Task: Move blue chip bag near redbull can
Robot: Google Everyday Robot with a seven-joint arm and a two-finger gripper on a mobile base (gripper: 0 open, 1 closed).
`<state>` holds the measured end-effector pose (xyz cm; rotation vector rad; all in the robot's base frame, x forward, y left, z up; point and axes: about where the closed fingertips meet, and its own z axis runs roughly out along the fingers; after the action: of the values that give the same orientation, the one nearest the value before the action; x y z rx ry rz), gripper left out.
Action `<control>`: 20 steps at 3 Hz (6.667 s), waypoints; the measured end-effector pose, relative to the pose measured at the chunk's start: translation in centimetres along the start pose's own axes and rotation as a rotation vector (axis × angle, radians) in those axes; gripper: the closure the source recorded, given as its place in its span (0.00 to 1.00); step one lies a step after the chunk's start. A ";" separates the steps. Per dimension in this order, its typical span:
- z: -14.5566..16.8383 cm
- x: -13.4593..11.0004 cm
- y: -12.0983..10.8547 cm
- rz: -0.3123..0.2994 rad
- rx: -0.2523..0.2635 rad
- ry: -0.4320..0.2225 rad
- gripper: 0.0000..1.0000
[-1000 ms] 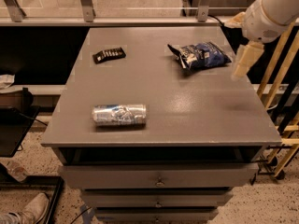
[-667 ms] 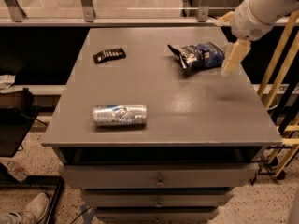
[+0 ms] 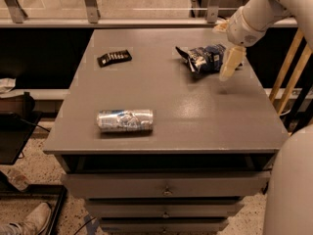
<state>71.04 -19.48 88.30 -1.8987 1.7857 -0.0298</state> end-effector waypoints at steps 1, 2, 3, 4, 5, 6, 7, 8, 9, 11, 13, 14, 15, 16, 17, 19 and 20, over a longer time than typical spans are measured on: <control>1.9 0.7 -0.3 0.013 -0.020 -0.003 0.19; 3.3 1.7 -0.4 0.024 -0.037 -0.013 0.49; 3.9 2.1 -0.6 0.024 -0.043 -0.018 0.74; 2.7 0.9 -1.0 -0.010 -0.042 0.023 0.95; 0.5 -1.8 -0.9 -0.056 -0.079 0.105 1.00; -0.4 -4.2 -0.2 -0.030 -0.136 0.156 1.00; -0.9 -6.9 1.1 0.071 -0.155 0.146 1.00; -0.4 -6.9 1.1 0.123 -0.147 0.149 1.00; -0.4 -6.9 1.0 0.116 -0.146 0.148 1.00; -3.5 -10.6 2.8 0.122 -0.037 0.242 1.00; -5.7 -13.8 8.2 0.179 -0.040 0.276 1.00; -6.0 -13.8 9.7 0.223 -0.065 0.265 1.00; -5.8 -13.9 11.1 0.271 -0.106 0.250 1.00; -4.8 -13.6 12.2 0.313 -0.159 0.236 1.00; -3.9 -13.0 12.9 0.350 -0.196 0.230 1.00; -2.8 -12.9 13.8 0.385 -0.249 0.222 1.00; -2.1 -12.9 14.2 0.395 -0.272 0.216 1.00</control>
Offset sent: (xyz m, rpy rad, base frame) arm 0.0263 -0.0140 -0.0372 0.0245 0.0543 -0.0113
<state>55.51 -8.05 88.93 -1.7334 2.3899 0.1626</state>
